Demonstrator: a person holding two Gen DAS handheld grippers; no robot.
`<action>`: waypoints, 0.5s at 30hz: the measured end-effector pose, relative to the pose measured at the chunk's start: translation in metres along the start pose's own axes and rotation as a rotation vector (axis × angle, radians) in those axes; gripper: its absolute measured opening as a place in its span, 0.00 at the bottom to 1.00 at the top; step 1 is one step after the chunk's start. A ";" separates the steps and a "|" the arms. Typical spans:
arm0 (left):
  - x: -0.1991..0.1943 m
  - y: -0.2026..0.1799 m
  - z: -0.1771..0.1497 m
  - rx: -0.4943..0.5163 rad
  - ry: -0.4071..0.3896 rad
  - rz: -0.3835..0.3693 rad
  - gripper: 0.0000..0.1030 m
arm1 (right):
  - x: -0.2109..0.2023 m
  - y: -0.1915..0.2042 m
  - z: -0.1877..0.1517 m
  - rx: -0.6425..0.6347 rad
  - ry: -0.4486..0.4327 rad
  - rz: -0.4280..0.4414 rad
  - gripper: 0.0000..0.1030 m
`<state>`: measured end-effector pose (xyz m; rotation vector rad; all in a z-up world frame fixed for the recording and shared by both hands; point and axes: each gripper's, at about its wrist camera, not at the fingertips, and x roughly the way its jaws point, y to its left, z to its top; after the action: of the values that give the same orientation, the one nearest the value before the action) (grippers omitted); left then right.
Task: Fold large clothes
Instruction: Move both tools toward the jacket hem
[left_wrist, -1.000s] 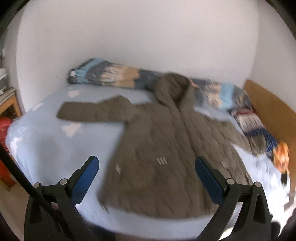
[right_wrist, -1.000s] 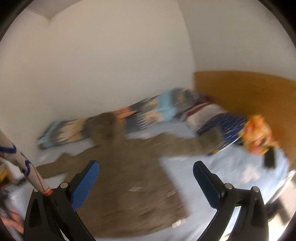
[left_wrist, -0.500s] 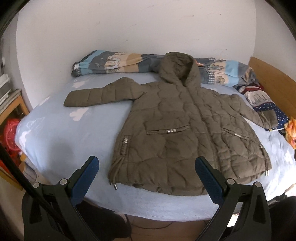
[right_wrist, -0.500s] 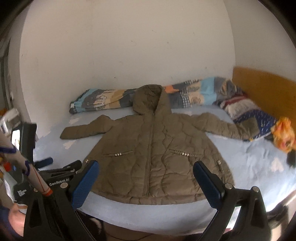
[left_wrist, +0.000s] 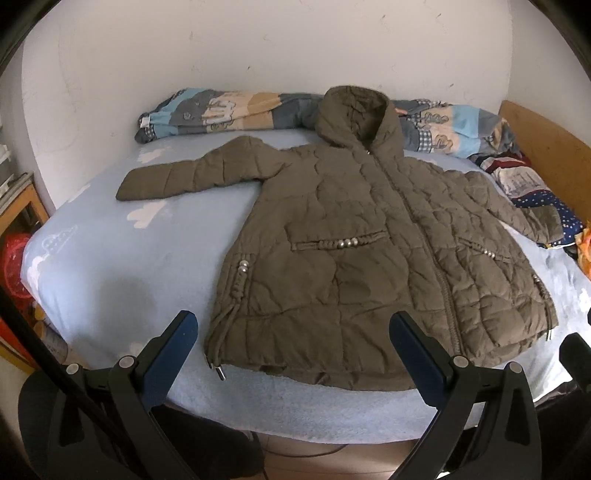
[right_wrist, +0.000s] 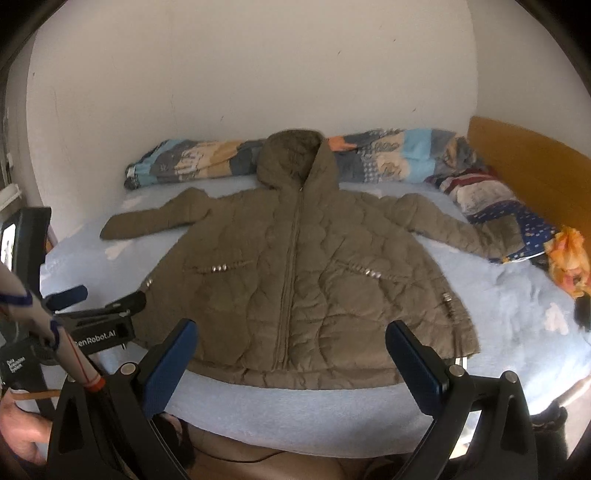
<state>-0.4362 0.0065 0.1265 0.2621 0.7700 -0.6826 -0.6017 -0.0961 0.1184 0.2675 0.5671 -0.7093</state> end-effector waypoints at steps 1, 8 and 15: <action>0.003 0.001 -0.001 -0.001 0.010 0.004 1.00 | 0.006 0.000 -0.001 0.002 0.012 0.000 1.00; 0.024 0.002 -0.010 0.020 0.070 0.018 1.00 | 0.029 0.004 -0.011 0.006 0.066 -0.007 1.00; 0.023 0.003 -0.011 0.016 0.072 0.027 1.00 | 0.033 0.002 -0.014 0.004 0.080 -0.012 1.00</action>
<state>-0.4281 0.0029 0.1021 0.3125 0.8281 -0.6569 -0.5854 -0.1065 0.0886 0.2977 0.6434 -0.7136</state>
